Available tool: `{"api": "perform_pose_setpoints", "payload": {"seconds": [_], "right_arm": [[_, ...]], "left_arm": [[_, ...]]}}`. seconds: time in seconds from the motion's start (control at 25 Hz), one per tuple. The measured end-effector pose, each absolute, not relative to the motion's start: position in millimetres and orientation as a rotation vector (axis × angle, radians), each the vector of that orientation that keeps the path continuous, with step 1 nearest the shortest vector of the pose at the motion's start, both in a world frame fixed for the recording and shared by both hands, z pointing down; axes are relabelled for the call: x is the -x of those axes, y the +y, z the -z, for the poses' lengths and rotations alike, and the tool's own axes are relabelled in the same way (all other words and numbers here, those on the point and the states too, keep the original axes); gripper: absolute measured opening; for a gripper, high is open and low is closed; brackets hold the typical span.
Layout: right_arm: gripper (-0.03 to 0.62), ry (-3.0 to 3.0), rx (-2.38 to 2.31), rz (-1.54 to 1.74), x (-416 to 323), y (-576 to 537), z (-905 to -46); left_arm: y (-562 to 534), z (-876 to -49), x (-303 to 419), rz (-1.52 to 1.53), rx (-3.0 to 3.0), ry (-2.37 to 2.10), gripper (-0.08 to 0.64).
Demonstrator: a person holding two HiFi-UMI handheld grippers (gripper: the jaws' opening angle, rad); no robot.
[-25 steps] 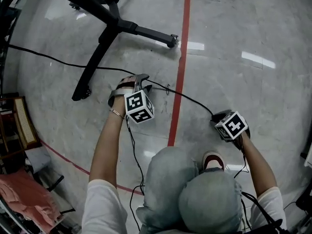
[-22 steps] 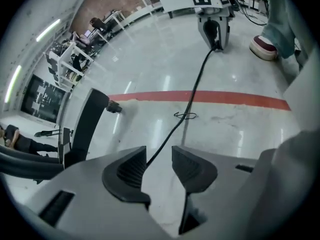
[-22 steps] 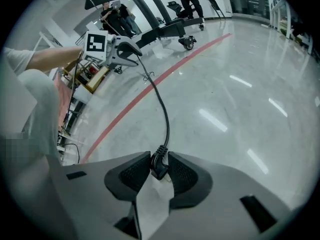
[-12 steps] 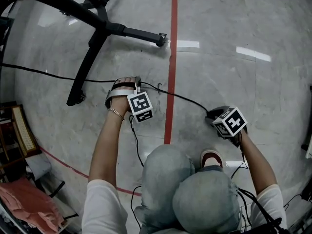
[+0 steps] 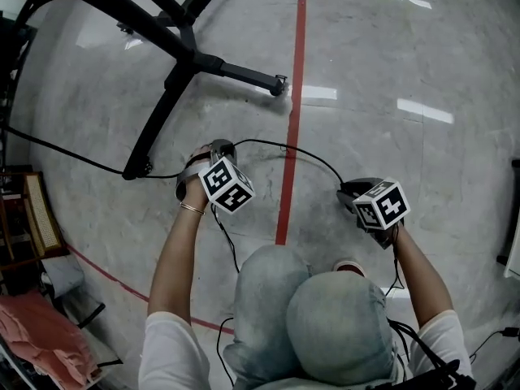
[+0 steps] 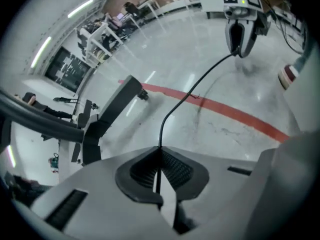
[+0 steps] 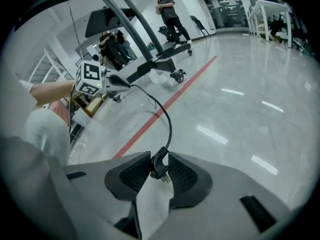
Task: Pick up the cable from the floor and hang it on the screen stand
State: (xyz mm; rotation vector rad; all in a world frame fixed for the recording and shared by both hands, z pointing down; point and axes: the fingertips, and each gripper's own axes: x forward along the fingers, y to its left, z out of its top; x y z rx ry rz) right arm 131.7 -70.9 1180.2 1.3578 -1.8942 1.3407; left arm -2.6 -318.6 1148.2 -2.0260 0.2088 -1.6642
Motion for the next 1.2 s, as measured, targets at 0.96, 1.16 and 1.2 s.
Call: {"api": "perform_pose_setpoints", "payload": {"seconds": [0.96, 1.16, 1.2], "right_arm": [[0.111, -1.973, -1.687, -1.227, -163, -138, -694], [0.109, -2.050, -1.730, -1.163, -148, -149, -562], [0.109, -2.068, -1.732, -1.153, -142, -149, -538]], "left_arm": [[-247, -681, -36, 1.261, 3.003, 1.021, 0.008], [-227, -550, -32, 1.076, 3.054, 1.171, 0.008], [-224, -525, -30, 1.038, 3.056, 1.192, 0.008]]}}
